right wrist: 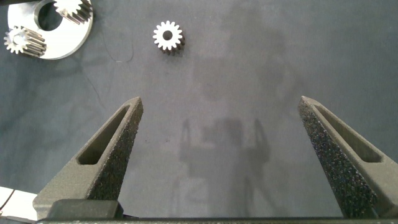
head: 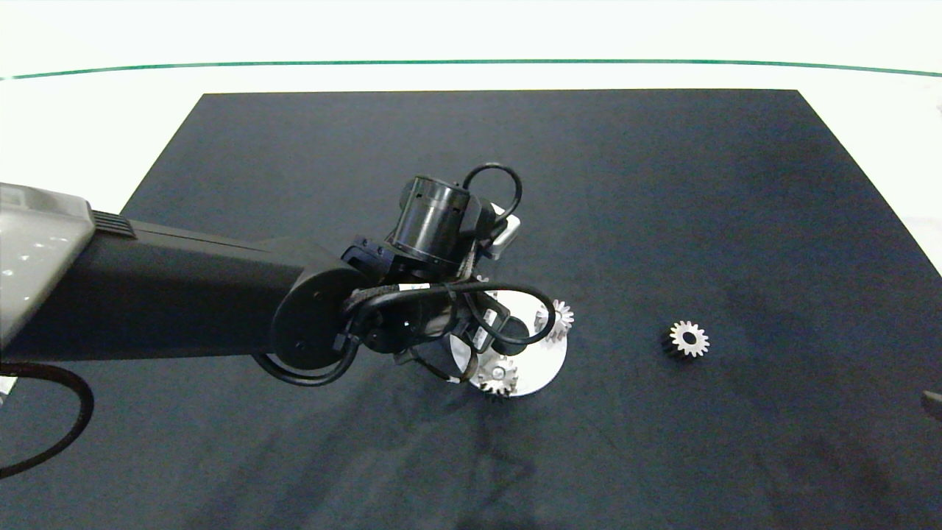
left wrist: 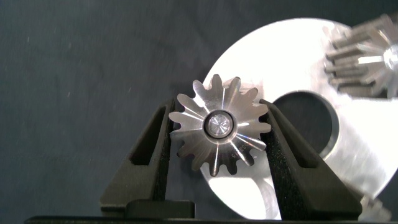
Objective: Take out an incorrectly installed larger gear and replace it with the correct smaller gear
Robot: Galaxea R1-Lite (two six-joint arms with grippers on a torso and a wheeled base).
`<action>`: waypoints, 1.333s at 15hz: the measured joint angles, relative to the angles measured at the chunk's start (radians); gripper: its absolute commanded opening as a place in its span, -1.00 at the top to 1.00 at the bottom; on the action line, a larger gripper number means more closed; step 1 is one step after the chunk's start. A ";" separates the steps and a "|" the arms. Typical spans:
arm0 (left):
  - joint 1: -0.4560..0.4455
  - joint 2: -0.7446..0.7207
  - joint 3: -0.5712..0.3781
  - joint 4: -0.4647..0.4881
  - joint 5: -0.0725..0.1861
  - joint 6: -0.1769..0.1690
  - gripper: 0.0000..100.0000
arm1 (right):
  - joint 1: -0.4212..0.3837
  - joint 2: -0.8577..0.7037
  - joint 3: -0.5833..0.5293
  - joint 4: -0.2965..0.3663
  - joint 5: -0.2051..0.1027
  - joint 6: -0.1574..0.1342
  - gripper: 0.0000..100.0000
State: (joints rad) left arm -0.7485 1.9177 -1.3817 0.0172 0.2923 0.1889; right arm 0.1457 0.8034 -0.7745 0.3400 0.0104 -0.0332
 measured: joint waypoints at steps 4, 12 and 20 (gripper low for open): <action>-0.003 -0.026 -0.020 0.048 -0.001 -0.014 0.38 | -0.001 -0.001 -0.002 0.000 -0.001 0.000 -1.00; 0.016 -0.117 -0.024 0.118 0.000 -0.027 0.38 | -0.003 -0.010 -0.011 0.001 -0.007 0.000 -1.00; 0.201 -0.293 0.156 0.120 -0.031 -0.028 0.38 | -0.022 -0.003 -0.003 0.003 -0.016 0.010 -1.00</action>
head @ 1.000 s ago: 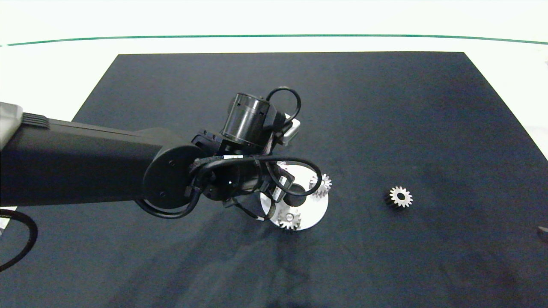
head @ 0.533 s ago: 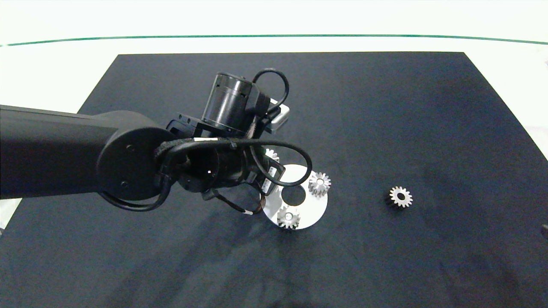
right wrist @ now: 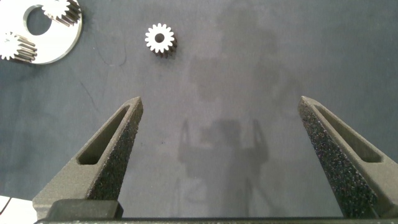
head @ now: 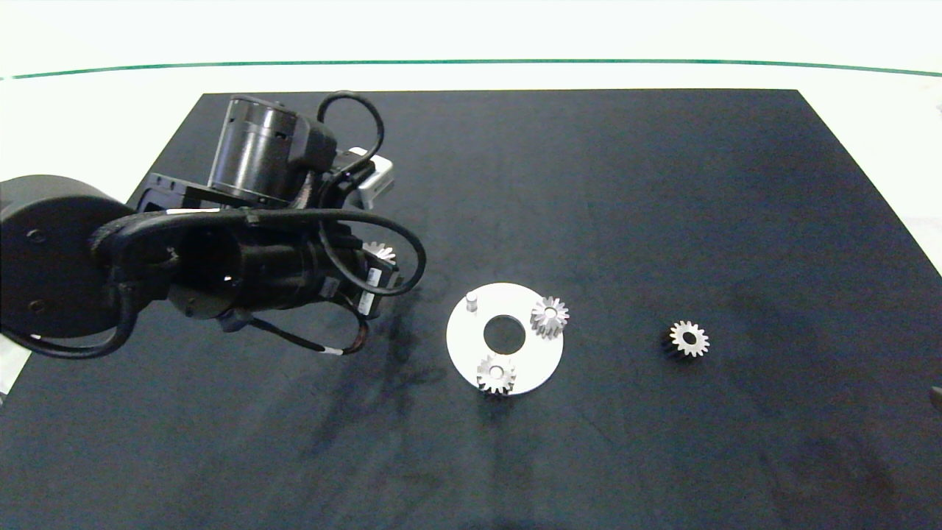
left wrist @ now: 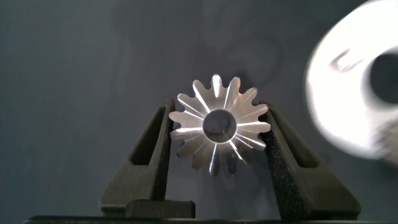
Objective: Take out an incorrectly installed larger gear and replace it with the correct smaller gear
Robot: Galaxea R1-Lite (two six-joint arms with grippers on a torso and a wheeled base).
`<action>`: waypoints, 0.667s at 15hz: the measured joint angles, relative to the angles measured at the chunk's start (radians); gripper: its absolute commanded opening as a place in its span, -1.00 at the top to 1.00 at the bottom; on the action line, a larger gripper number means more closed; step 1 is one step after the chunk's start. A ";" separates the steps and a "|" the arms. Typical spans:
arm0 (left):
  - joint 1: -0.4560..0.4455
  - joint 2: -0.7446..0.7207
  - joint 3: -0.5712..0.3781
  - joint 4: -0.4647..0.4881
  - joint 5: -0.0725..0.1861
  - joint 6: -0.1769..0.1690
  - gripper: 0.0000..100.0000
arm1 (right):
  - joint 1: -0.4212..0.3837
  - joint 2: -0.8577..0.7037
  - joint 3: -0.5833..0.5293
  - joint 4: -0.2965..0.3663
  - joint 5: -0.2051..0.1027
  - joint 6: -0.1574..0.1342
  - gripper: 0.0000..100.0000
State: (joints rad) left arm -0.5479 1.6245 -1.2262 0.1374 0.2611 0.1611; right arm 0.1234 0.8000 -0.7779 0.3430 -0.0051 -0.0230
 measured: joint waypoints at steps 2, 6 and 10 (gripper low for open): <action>0.047 -0.042 0.063 -0.013 -0.030 -0.001 0.38 | -0.006 0.010 0.003 0.000 -0.001 0.001 -1.00; 0.117 -0.084 0.157 -0.103 -0.081 -0.003 0.38 | -0.012 0.024 0.019 0.001 -0.006 0.001 -1.00; 0.151 -0.087 0.237 -0.161 -0.108 -0.003 0.38 | -0.015 0.041 0.039 -0.001 -0.006 0.001 -1.00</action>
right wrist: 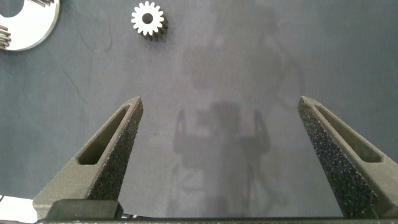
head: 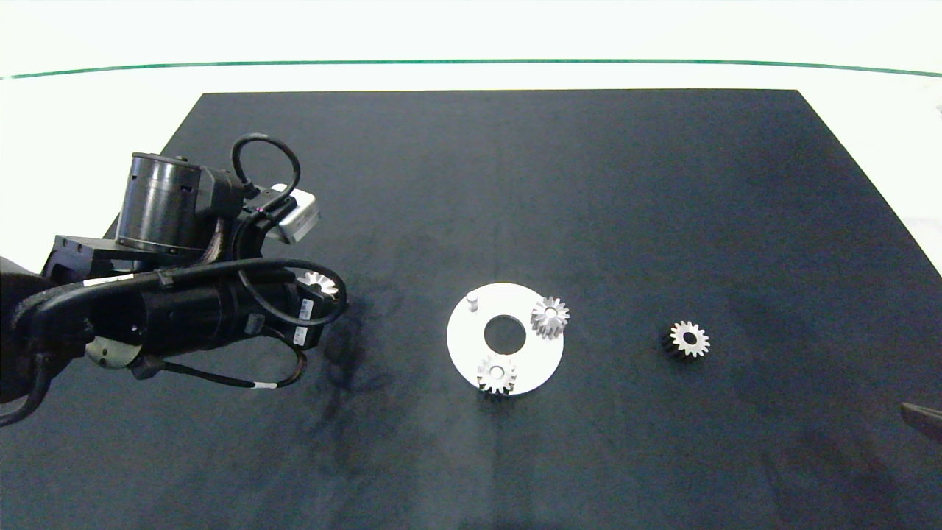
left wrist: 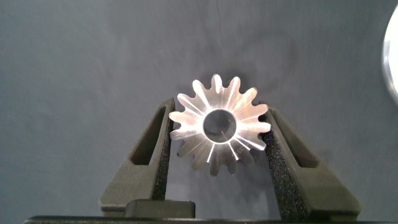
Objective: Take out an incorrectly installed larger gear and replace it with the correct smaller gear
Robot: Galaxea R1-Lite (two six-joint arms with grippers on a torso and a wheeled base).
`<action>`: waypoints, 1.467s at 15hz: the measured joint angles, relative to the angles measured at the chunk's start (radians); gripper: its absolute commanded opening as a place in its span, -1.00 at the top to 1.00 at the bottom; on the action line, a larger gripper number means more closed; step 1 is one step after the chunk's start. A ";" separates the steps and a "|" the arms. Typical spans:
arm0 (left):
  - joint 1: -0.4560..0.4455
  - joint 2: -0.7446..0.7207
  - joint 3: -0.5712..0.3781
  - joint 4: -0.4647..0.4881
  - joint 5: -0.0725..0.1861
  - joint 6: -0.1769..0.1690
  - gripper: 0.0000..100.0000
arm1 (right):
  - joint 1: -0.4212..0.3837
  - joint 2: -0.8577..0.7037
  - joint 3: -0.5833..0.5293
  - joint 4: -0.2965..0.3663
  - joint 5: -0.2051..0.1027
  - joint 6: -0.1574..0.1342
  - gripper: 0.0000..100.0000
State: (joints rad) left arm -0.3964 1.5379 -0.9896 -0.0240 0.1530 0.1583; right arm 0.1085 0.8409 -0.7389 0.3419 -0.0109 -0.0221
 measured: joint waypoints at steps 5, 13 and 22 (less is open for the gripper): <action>0.000 0.007 0.041 -0.003 -0.007 0.000 0.38 | 0.000 0.011 0.004 0.000 0.000 0.000 -1.00; -0.002 0.035 0.113 -0.094 -0.027 0.000 0.38 | -0.001 0.004 0.010 0.001 -0.001 0.000 -1.00; 0.004 0.021 0.130 -0.096 -0.045 -0.002 -1.00 | -0.002 0.002 0.013 0.001 -0.001 0.000 -1.00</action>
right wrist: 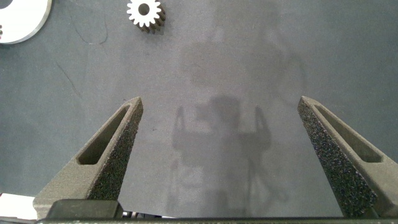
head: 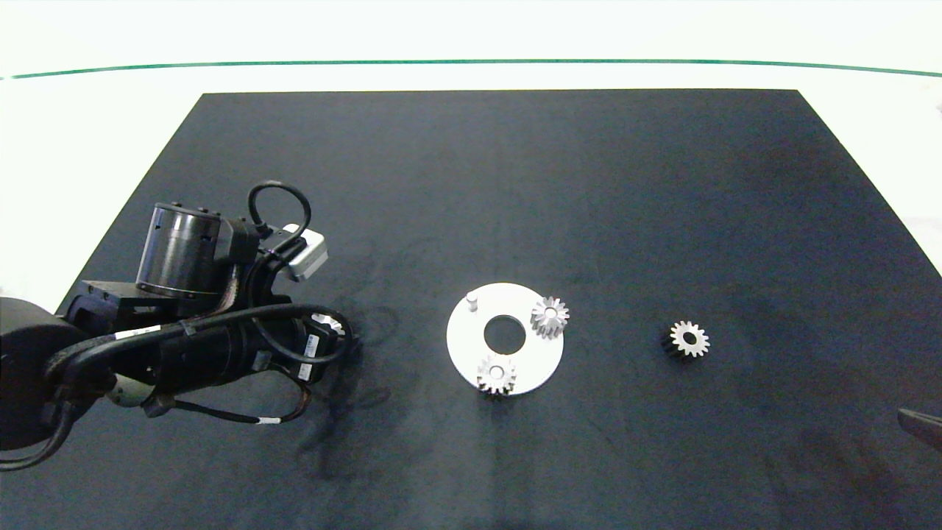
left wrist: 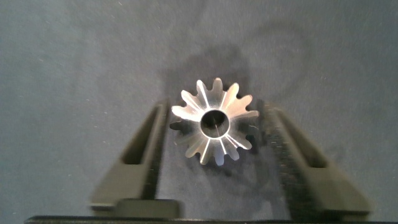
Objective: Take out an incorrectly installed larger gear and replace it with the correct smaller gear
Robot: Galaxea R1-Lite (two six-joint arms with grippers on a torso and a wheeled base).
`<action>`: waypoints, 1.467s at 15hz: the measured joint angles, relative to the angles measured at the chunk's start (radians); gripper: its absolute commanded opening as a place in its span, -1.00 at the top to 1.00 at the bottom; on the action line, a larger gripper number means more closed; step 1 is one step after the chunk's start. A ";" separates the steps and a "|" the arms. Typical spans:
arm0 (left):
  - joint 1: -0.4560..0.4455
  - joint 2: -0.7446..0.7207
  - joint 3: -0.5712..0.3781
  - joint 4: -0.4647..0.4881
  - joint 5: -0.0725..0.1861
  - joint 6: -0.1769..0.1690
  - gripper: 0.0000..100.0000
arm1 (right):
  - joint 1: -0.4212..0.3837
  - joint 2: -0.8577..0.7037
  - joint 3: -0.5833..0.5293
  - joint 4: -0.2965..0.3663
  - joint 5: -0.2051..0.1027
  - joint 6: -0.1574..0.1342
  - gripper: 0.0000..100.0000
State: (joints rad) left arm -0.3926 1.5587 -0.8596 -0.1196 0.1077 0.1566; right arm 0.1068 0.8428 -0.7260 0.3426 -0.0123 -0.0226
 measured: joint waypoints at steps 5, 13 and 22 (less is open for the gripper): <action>-0.002 -0.076 0.015 0.007 0.000 -0.009 -1.00 | 0.001 0.010 0.000 -0.001 -0.010 -0.002 -1.00; 0.063 -0.368 0.050 0.157 0.003 -0.016 -1.00 | 0.021 0.117 -0.049 -0.059 0.004 -0.094 -1.00; 0.183 -0.692 0.100 0.334 0.005 -0.017 -1.00 | 0.184 0.382 -0.060 -0.262 0.059 -0.148 -1.00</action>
State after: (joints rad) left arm -0.2100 0.8668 -0.7596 0.2140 0.1126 0.1398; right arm 0.2911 1.2251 -0.7855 0.0806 0.0466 -0.1706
